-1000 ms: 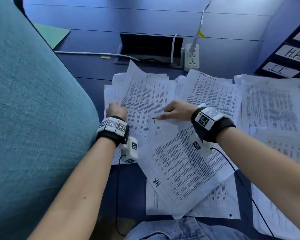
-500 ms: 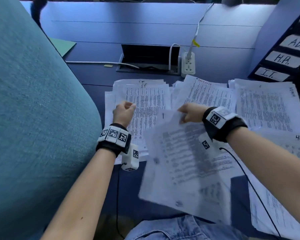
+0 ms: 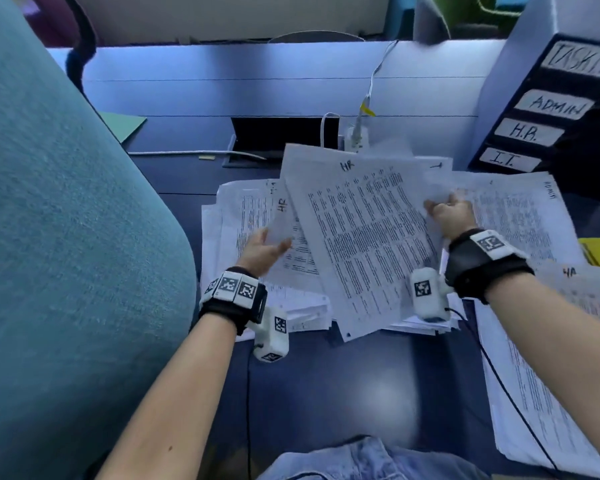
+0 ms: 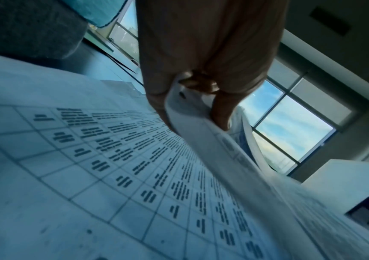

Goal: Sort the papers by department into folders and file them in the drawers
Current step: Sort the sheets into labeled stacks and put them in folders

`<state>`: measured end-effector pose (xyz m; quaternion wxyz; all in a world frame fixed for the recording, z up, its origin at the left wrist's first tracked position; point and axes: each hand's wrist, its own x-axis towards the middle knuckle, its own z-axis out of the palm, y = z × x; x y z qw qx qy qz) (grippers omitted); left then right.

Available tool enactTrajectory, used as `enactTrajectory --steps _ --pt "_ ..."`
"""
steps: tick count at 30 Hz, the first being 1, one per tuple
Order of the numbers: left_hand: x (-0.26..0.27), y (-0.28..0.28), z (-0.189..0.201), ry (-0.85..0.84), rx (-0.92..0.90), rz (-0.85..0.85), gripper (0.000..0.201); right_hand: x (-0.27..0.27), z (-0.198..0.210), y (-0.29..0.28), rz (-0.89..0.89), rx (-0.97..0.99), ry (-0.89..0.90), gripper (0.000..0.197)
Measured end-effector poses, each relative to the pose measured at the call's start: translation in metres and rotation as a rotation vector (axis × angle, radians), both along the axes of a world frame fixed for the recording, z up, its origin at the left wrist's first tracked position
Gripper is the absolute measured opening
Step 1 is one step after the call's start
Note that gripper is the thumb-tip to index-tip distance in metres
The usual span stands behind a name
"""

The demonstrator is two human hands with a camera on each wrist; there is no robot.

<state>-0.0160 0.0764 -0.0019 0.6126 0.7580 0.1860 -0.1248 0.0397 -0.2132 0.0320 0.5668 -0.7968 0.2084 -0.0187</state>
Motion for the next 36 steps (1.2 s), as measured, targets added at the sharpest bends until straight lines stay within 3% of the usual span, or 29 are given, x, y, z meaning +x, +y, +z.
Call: enactTrajectory --steps 2,3,5,8,10,13,17,19,22,23,24,27,29,32,36 --pt "0.002 -0.007 0.002 -0.009 0.118 -0.041 0.045 -0.011 -0.015 -0.001 -0.026 -0.066 -0.004 0.049" --pt "0.003 -0.009 0.001 0.002 0.204 -0.063 0.037 -0.015 -0.022 -0.001 -0.026 -0.170 0.009 0.059" --pt "0.004 -0.009 -0.002 0.016 0.318 -0.132 0.033 -0.025 -0.029 0.003 0.020 -0.403 0.113 0.070" --pt "0.002 -0.010 -0.006 0.074 0.411 -0.233 0.030 -0.039 -0.038 0.009 0.237 -0.633 0.363 0.082" --pt "0.000 -0.012 -0.009 0.111 0.417 -0.282 0.028 -0.045 -0.044 0.012 0.307 -0.676 0.502 0.093" --pt "-0.002 -0.014 -0.010 0.110 0.464 -0.324 0.024 -0.051 -0.046 0.018 0.291 -0.755 0.557 0.100" --pt "-0.003 -0.013 -0.006 0.120 0.483 -0.390 0.019 -0.043 -0.050 0.015 0.214 -0.615 0.542 0.114" --pt "-0.002 -0.013 -0.002 0.104 0.518 -0.435 0.022 -0.034 -0.050 0.010 0.134 -0.474 0.469 0.103" --pt "0.002 -0.014 -0.002 0.070 0.554 -0.470 0.023 -0.027 -0.044 0.005 0.161 -0.320 0.330 0.045" --pt "0.004 -0.015 -0.002 0.048 0.550 -0.454 0.019 -0.027 -0.041 0.006 0.190 -0.296 0.303 0.033" --pt "0.006 -0.015 -0.003 0.023 0.533 -0.421 0.014 -0.027 -0.040 0.008 0.207 -0.292 0.291 0.034" --pt "0.008 -0.017 -0.004 -0.071 0.572 -0.319 0.014 -0.030 -0.043 0.013 0.219 -0.382 0.415 0.087" --pt "0.007 -0.017 -0.005 -0.107 0.641 -0.301 0.022 -0.036 -0.047 0.016 0.274 -0.488 0.506 0.103" --pt "0.001 -0.014 -0.007 -0.023 0.693 -0.227 0.032 -0.047 -0.055 0.019 0.391 -0.646 0.518 0.087" --pt "-0.007 -0.005 -0.009 0.191 0.687 -0.058 0.037 -0.055 -0.060 0.016 0.381 -0.620 0.477 0.080"
